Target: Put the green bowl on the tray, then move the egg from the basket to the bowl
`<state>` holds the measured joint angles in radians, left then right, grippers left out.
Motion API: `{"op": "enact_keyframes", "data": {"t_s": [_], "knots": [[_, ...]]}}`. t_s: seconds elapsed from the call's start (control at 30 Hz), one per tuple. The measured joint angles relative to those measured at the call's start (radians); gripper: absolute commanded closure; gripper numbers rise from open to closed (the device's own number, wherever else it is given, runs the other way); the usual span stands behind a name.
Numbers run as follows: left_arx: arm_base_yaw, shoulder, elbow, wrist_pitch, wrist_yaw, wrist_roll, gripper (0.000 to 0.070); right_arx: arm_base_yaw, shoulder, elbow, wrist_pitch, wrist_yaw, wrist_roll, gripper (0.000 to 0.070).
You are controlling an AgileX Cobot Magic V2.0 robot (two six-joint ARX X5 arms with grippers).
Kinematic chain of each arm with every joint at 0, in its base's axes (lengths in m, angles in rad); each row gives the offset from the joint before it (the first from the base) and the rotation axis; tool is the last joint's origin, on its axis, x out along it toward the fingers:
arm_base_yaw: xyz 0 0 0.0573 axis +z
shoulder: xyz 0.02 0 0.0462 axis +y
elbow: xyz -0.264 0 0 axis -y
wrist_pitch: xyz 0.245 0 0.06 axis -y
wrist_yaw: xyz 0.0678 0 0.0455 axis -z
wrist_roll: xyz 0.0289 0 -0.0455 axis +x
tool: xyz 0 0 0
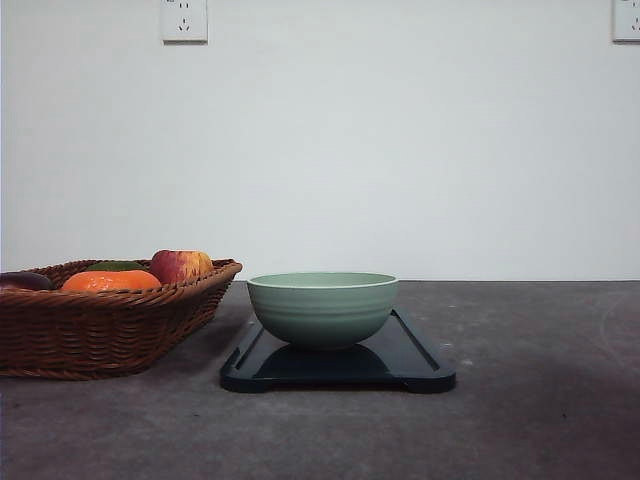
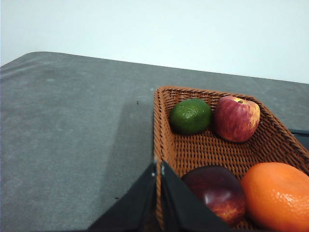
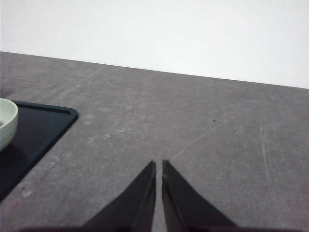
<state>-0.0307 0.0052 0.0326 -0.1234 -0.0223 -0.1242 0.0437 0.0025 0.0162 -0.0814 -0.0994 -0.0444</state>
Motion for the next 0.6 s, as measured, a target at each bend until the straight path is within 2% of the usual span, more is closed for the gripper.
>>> {"op": "enact_keyframes", "data": {"t_s": [0.6], "knots": [[0.0, 0.0, 0.0, 0.0, 0.0, 0.0, 0.07, 0.0, 0.0, 0.0, 0.0, 0.0, 0.0, 0.0685]]}}
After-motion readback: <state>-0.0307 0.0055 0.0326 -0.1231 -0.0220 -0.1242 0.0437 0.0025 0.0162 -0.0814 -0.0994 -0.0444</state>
